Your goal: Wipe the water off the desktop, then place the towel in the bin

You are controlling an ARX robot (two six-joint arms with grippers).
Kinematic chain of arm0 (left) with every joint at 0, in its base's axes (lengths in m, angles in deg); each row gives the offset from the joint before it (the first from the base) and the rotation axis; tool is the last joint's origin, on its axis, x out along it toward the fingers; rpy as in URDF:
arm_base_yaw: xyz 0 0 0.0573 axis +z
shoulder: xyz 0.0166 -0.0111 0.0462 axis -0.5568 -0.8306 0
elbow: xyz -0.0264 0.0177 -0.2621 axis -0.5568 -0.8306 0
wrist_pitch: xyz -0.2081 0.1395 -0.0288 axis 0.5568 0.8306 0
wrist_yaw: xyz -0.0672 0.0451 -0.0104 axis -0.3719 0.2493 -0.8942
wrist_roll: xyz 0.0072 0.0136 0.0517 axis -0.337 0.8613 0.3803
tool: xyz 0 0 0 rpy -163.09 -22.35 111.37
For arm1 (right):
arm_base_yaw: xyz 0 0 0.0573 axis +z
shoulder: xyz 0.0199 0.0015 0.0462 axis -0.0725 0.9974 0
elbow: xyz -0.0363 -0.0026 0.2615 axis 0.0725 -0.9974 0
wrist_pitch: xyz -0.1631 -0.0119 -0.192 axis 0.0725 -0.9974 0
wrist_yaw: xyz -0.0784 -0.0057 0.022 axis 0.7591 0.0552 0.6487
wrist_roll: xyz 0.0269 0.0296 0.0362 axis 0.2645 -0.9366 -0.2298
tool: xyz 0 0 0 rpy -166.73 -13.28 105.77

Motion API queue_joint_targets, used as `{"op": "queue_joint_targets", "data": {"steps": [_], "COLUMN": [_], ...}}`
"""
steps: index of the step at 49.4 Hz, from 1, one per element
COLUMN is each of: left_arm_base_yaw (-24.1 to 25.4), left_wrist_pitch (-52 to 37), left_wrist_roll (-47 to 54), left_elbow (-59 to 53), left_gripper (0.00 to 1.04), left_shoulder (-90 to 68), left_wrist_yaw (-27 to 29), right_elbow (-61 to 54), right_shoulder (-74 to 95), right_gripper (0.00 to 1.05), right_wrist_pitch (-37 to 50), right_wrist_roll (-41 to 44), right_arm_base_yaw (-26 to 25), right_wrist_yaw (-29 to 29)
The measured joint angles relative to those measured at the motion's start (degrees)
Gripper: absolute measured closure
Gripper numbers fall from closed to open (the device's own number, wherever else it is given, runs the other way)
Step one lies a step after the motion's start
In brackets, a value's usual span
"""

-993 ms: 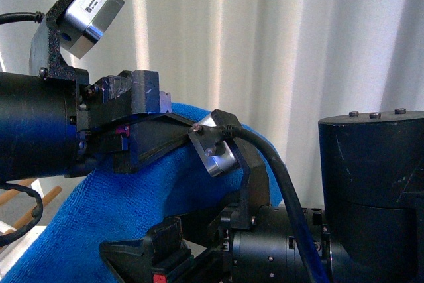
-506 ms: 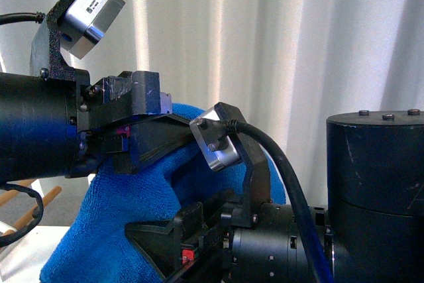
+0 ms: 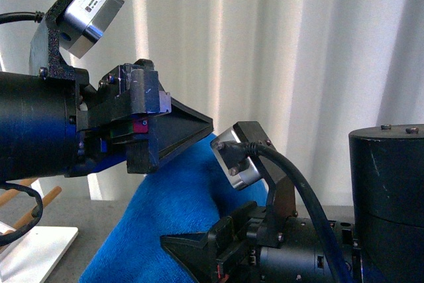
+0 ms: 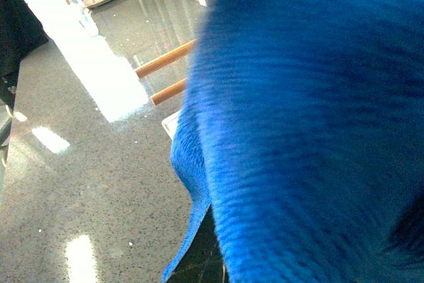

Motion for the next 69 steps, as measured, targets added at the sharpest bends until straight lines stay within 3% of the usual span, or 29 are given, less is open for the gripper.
{"op": "queue_joint_targets", "data": {"steps": [11, 14, 16, 17, 18, 22, 27, 43, 65, 69], "left_arm_base_yaw": [0.00, 0.00, 0.00, -0.52, -1.60, -1.99, -0.15, 6.67, 12.00, 15.58], "left_wrist_pitch": [0.00, 0.00, -0.02, -0.85, -4.59, -12.57, -15.06, -16.41, -10.75, -8.57], "left_wrist_roll": [0.00, 0.04, 0.02, 0.76, 2.84, 7.52, 9.57, 11.34, 11.69, 11.72], "left_elbow": [0.00, 0.00, 0.00, -0.31, -1.70, -7.32, -12.70, -26.97, -35.67, -36.94], "left_gripper": [0.18, 0.05, 0.06, 0.08, 0.14, 0.28, 0.42, 1.01, 1.01, 1.01], "left_shoulder": [0.00, -0.02, -0.02, 0.00, 0.24, 2.36, 6.14, 18.67, 32.98, 36.33], "left_wrist_yaw": [0.00, 0.00, 0.00, 2.80, 11.76, 31.98, 42.36, 37.68, 32.59, 28.13], "right_elbow": [-0.02, -0.09, -0.20, -0.24, -0.24, -0.26, -0.55, -1.99, -2.95, -2.95], "right_shoulder": [-1.22, -1.53, -1.75, -1.86, -1.95, -2.27, -2.43, -3.32, -5.90, -6.23], "right_gripper": [0.99, 0.99, 0.99, 0.99, 0.99, 0.99, 0.99, 0.99, 0.99, 0.99], "right_wrist_pitch": [-1.92, -2.56, -2.91, -3.19, -3.34, -3.89, -4.07, -4.26, -6.32, -7.89], "right_wrist_roll": [1.99, 2.80, 3.17, 3.48, 3.61, 4.31, 4.74, 6.01, 7.89, 8.90], "right_arm_base_yaw": [-1.40, -1.86, -2.12, -2.27, -2.36, -2.56, -2.97, -3.89, -5.49, -5.62], "right_wrist_yaw": [-0.09, -0.28, -0.33, -0.48, -0.52, -0.57, -0.70, -1.55, -2.60, -2.64]}}
